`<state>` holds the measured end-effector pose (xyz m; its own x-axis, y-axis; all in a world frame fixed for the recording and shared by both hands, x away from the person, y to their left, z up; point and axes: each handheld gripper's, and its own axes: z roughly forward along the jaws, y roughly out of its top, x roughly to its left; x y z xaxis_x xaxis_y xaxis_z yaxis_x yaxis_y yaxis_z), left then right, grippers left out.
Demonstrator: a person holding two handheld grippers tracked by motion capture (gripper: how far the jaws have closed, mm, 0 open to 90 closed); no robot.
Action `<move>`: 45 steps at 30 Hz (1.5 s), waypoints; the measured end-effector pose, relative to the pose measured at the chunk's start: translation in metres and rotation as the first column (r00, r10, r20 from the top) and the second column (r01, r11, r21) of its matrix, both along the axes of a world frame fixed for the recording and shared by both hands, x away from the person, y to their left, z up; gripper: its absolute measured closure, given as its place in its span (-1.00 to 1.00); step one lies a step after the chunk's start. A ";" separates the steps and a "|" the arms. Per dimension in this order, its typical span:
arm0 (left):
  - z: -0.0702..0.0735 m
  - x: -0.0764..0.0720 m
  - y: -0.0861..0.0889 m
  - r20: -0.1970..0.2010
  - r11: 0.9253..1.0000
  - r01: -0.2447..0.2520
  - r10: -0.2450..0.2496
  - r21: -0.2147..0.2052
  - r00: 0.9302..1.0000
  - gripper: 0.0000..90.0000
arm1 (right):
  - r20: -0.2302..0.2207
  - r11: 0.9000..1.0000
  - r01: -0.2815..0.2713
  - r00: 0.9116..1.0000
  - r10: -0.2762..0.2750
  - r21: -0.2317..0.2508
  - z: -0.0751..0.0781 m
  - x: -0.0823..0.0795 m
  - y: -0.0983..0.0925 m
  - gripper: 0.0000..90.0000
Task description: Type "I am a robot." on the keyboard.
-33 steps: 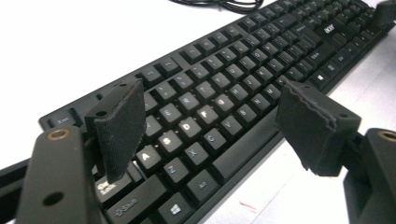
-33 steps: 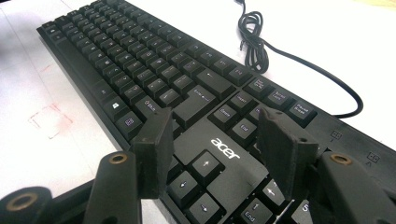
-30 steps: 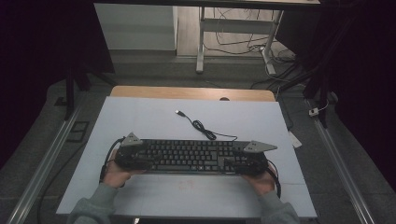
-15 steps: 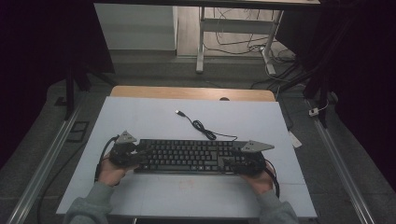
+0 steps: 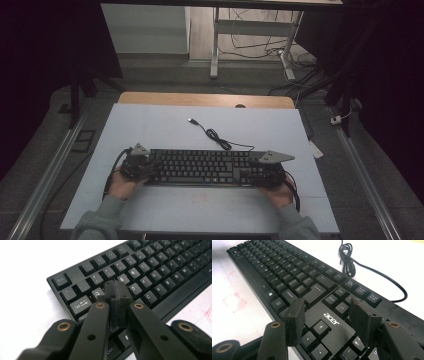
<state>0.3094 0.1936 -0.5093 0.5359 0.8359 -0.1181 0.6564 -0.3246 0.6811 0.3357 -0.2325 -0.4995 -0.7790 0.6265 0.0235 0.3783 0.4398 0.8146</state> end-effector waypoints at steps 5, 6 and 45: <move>-0.004 0.002 -0.002 -0.007 1.000 -0.006 0.006 0.013 1.000 0.98 | 0.000 1.000 0.004 1.000 -0.004 0.002 -0.001 0.000 0.000 0.03; -0.005 0.003 -0.002 -0.007 1.000 -0.008 0.008 0.015 1.000 0.98 | -0.001 1.000 0.003 1.000 -0.003 -0.002 -0.001 0.000 0.000 0.03; 0.007 -0.003 0.002 0.075 0.995 -0.014 0.021 -0.097 0.997 0.40 | 0.000 1.000 -0.007 1.000 0.007 -0.015 -0.002 0.002 0.003 0.03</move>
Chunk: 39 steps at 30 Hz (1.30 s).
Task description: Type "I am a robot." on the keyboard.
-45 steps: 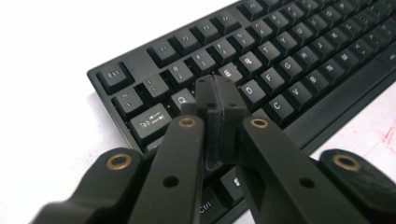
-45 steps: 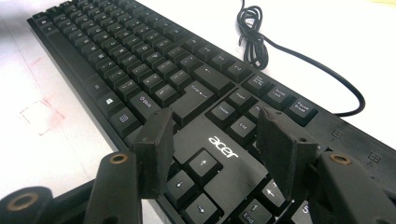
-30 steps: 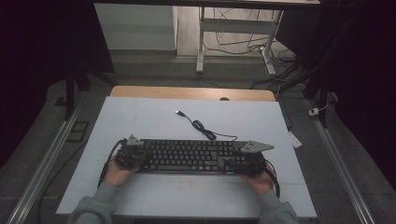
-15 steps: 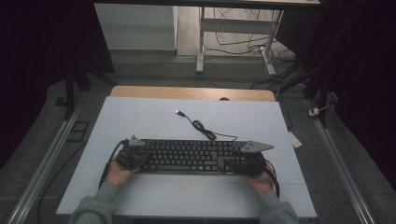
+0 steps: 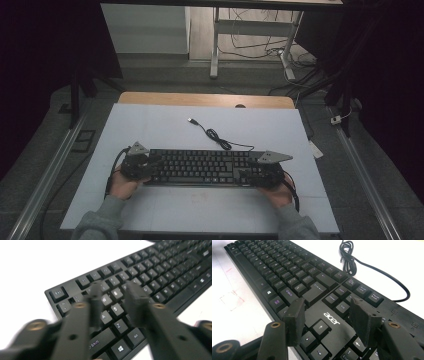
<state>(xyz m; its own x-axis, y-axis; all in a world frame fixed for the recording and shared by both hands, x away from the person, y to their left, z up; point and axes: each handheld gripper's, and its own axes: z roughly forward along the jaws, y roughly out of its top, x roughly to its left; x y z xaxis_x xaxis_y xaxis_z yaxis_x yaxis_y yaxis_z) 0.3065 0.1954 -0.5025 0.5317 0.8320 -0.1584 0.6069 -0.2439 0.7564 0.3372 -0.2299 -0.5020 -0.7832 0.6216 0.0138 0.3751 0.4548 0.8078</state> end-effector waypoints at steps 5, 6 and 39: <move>0.003 -0.002 0.001 -0.007 1.000 0.018 -0.018 -0.021 1.000 -0.06 | 0.000 1.000 0.002 1.000 -0.002 -0.002 0.000 0.000 0.000 0.03; 0.004 -0.002 0.001 -0.006 1.000 0.021 -0.021 -0.023 1.000 -0.09 | 0.000 1.000 0.002 1.000 -0.002 -0.002 0.000 0.000 0.000 0.03; 0.017 -0.011 -0.016 0.018 0.991 0.133 -0.132 -0.034 0.991 -0.32 | 0.005 1.000 0.002 1.000 -0.002 -0.013 -0.001 0.001 0.001 0.03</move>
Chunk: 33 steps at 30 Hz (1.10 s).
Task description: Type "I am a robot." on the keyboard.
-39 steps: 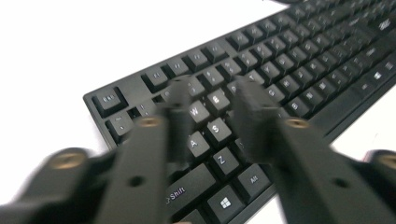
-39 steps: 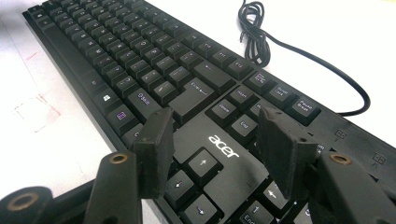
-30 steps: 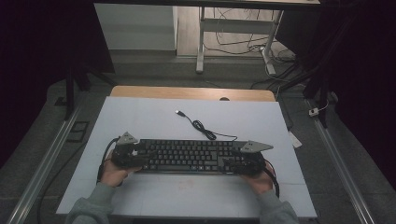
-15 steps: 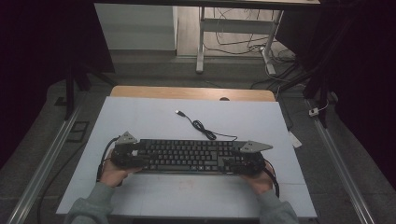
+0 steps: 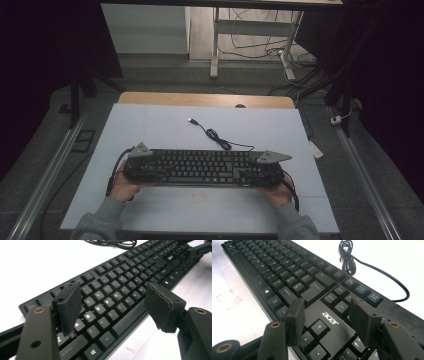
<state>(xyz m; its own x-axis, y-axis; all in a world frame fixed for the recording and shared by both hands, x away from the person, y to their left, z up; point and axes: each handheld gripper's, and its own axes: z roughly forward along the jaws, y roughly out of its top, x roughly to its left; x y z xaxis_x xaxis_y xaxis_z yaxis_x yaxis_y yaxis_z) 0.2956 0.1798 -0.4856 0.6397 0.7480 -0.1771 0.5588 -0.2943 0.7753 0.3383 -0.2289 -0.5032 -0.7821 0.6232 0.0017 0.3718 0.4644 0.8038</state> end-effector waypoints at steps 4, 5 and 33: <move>0.001 -0.002 -0.005 0.003 1.000 0.021 -0.021 0.005 1.000 -0.30 | 0.001 1.000 -0.001 1.000 0.001 -0.005 0.000 0.000 0.000 0.03; 0.001 -0.002 -0.006 0.004 1.000 0.025 -0.025 0.006 1.000 -0.30 | 0.001 1.000 -0.001 1.000 0.001 -0.005 0.000 0.000 0.000 0.03; -0.009 -0.007 -0.039 -0.008 0.992 0.108 -0.108 0.059 0.994 0.07 | 0.001 1.000 -0.003 1.000 0.003 -0.016 -0.001 0.001 0.001 0.03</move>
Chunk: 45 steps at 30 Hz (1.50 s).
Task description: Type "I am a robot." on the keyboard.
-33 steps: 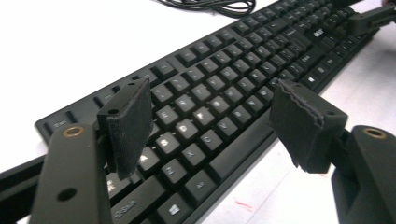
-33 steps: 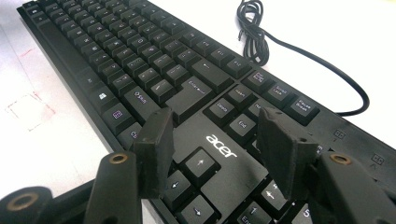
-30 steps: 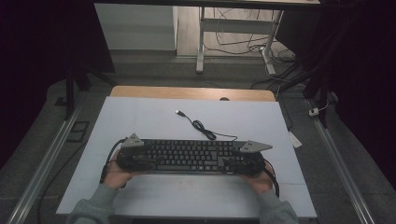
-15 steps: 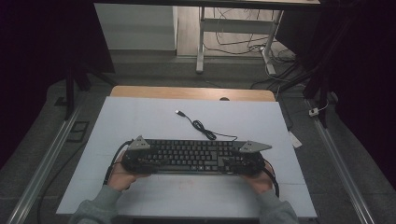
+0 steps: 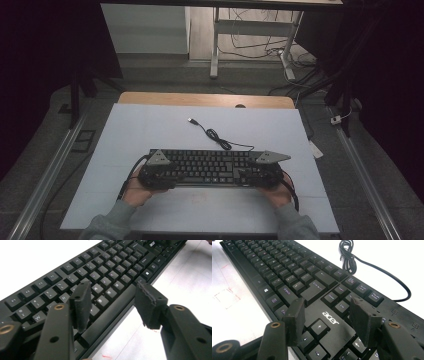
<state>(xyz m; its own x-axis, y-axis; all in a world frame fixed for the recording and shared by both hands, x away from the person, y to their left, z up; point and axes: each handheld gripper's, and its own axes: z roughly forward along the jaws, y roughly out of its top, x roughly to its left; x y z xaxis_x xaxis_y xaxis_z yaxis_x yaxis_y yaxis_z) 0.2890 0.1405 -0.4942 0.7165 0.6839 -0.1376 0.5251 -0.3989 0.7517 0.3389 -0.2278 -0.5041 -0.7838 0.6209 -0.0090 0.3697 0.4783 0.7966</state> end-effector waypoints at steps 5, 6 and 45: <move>-0.005 0.001 -0.006 -0.004 1.000 0.003 -0.003 0.024 1.000 0.21 | 0.000 1.000 0.000 1.000 0.000 -0.001 0.000 0.000 0.000 0.03; -0.006 0.001 -0.007 -0.006 1.000 0.002 -0.002 0.026 1.000 0.25 | 0.000 1.000 0.000 1.000 0.000 -0.001 0.000 0.000 0.000 0.03; -0.027 0.007 -0.022 -0.049 0.995 0.012 -0.008 0.100 0.999 0.98 | -0.004 1.000 0.002 1.000 -0.002 -0.009 -0.002 0.001 0.000 0.03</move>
<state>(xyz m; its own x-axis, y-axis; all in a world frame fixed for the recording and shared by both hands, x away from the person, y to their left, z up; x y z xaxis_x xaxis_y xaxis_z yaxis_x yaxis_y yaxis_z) 0.2959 0.1186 -0.5208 0.7176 0.6887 -0.1033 0.5554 -0.4764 0.6816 0.3400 -0.2274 -0.5058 -0.7828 0.6222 -0.0115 0.3736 0.4845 0.7910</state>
